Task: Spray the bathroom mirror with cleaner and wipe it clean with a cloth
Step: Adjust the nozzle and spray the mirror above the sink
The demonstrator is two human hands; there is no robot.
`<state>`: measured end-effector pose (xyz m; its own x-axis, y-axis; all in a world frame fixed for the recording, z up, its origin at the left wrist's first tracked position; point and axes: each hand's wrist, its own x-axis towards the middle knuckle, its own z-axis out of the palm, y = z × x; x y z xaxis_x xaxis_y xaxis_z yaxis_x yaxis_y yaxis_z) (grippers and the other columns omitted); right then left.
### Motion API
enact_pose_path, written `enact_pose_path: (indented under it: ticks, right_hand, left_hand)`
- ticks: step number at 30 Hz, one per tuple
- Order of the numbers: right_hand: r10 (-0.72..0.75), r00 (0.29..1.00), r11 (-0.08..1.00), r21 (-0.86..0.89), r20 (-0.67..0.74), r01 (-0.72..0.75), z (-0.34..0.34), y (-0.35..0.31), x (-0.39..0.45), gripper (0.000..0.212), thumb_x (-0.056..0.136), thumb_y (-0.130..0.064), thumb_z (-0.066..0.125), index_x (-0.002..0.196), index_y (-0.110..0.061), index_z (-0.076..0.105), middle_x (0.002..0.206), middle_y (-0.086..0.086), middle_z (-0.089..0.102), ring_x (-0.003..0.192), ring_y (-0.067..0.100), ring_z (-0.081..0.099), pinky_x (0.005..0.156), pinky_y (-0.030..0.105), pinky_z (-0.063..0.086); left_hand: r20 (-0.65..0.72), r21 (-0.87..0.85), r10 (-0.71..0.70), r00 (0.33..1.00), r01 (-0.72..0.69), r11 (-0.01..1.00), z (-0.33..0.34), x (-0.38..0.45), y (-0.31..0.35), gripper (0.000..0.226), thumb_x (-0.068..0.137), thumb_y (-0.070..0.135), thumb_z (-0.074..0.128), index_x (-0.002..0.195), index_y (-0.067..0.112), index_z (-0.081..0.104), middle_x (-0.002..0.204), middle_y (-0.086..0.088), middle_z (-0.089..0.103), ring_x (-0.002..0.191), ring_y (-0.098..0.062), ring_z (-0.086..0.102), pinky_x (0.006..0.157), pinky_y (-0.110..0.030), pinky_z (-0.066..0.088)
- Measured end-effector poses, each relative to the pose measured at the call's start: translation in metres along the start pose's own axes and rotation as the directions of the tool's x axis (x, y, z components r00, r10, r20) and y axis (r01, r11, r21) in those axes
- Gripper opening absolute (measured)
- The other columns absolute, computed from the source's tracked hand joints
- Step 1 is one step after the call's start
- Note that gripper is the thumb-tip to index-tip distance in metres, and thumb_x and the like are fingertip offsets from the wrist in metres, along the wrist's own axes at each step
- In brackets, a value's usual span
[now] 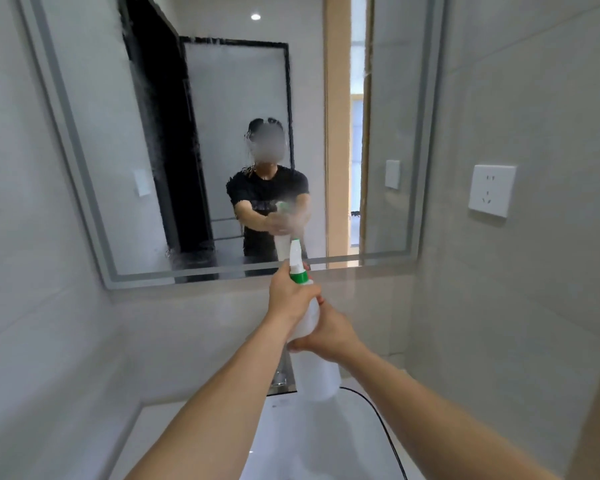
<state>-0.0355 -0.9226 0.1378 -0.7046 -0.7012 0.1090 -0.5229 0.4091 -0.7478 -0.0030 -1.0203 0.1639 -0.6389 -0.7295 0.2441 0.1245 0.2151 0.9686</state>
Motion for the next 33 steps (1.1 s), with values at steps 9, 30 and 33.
enact_pose_path:
  ticks: [9,30,33]
  right_hand:
    - [-0.142,0.979,0.990,-0.010,-0.150,0.142,-0.053,-0.039,0.019,0.099,0.056,-0.037,0.092,0.138,-0.020,0.039,0.114,-0.003,0.061,0.104,0.019,0.059,0.082,0.032,0.052]
    - [-0.562,0.795,0.812,0.028,-0.229,0.583,-0.104,-0.222,0.030,0.088,0.054,-0.036,0.090,0.129,-0.028,0.044,0.107,-0.008,0.065,0.095,0.013,0.063,0.073,0.027,0.054]
    - [-0.586,0.782,0.796,0.029,-0.211,0.605,-0.099,-0.243,0.027,0.090,0.056,-0.036,0.089,0.132,-0.025,0.043,0.109,-0.006,0.064,0.097,0.015,0.063,0.075,0.030,0.054]
  left_hand:
    - [-0.013,0.014,0.266,0.964,-0.265,0.964,0.012,0.023,0.073,0.059,0.057,0.005,0.076,0.113,0.019,0.062,0.105,-0.003,0.069,0.102,-0.025,0.065,0.090,-0.044,0.056]
    - [-0.204,0.114,0.567,0.798,-0.556,0.824,-0.087,0.021,0.259,0.049,0.063,0.003,0.076,0.109,0.013,0.061,0.100,0.003,0.065,0.082,-0.012,0.061,0.083,-0.048,0.059]
    - [-0.256,0.108,0.557,0.790,-0.550,0.828,-0.107,0.018,0.270,0.041,0.069,-0.004,0.073,0.105,0.011,0.061,0.090,0.004,0.064,0.074,-0.013,0.061,0.080,-0.051,0.060]
